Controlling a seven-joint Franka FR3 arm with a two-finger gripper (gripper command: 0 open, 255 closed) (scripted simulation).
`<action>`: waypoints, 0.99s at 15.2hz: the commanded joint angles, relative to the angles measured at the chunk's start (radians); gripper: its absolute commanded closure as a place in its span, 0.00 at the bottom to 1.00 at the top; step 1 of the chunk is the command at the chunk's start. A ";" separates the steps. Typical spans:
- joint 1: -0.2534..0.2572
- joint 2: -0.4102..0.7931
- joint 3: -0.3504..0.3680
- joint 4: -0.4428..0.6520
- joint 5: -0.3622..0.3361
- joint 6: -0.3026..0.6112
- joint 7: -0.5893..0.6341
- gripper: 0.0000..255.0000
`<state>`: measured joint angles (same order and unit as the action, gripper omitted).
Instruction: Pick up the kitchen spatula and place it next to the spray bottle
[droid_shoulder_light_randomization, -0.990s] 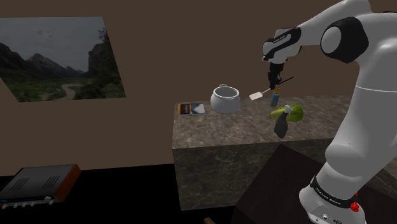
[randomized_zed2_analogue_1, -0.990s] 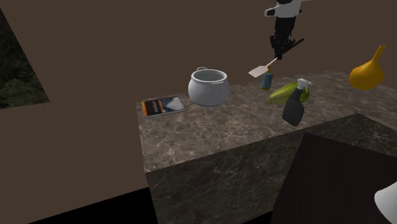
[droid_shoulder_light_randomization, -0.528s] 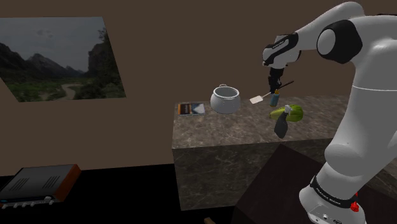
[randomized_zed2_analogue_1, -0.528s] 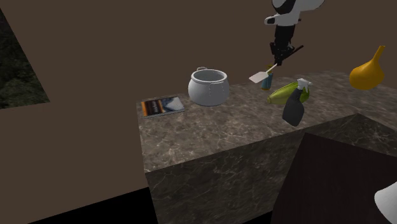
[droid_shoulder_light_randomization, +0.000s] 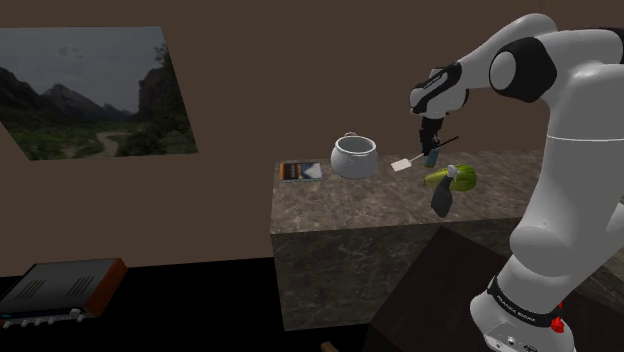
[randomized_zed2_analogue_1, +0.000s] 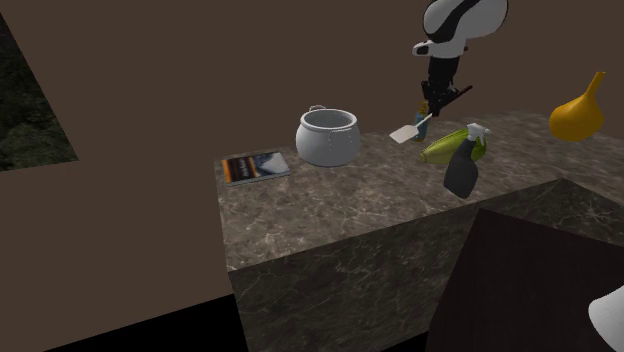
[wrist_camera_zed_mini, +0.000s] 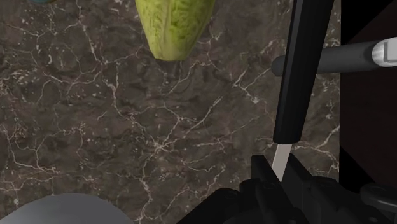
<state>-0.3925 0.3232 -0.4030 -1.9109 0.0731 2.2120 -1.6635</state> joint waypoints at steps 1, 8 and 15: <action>-0.001 0.014 0.003 -0.010 0.007 0.024 -0.002 1.00; -0.012 0.070 0.017 -0.034 0.034 0.100 -0.016 1.00; -0.025 0.133 0.034 -0.047 0.063 0.173 -0.031 1.00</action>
<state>-0.4143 0.4456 -0.3718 -1.9582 0.1308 2.3742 -1.6904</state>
